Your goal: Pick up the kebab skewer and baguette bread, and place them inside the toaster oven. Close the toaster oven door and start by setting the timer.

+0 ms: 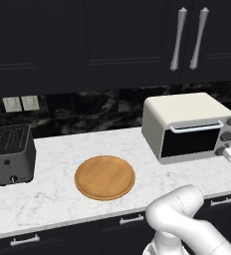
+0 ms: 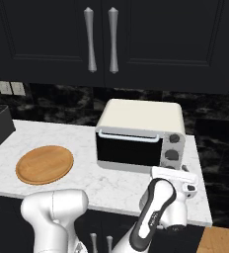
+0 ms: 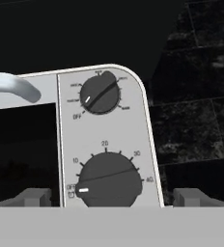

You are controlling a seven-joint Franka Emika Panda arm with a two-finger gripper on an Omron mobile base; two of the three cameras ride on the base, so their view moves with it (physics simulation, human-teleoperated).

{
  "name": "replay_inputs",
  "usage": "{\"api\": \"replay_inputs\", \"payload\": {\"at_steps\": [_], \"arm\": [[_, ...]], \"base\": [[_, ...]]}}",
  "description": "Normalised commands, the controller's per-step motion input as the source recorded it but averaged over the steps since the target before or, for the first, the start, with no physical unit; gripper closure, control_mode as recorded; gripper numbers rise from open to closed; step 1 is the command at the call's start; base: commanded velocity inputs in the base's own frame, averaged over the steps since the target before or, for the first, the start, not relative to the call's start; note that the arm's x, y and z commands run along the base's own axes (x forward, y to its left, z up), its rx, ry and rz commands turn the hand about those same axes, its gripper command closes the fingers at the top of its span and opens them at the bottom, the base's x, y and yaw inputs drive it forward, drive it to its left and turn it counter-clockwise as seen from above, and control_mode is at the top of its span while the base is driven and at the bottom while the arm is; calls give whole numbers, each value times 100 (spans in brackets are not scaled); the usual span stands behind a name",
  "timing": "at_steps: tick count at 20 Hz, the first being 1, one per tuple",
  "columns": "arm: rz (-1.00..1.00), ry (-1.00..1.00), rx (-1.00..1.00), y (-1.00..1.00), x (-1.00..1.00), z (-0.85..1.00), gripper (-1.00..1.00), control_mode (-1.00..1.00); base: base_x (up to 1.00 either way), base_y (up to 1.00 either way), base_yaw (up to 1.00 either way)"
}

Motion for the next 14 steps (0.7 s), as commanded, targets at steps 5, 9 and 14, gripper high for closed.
{"api": "replay_inputs", "payload": {"at_steps": [5,9,14], "arm": [[0,0,-5,29,0,10,-100,-100],[0,4,-1,9,0,3,-100,-100],[-3,12,0,-4,0,0,-100,-100]], "base": [[0,0,0],[0,0,0],[0,0,0]]}}
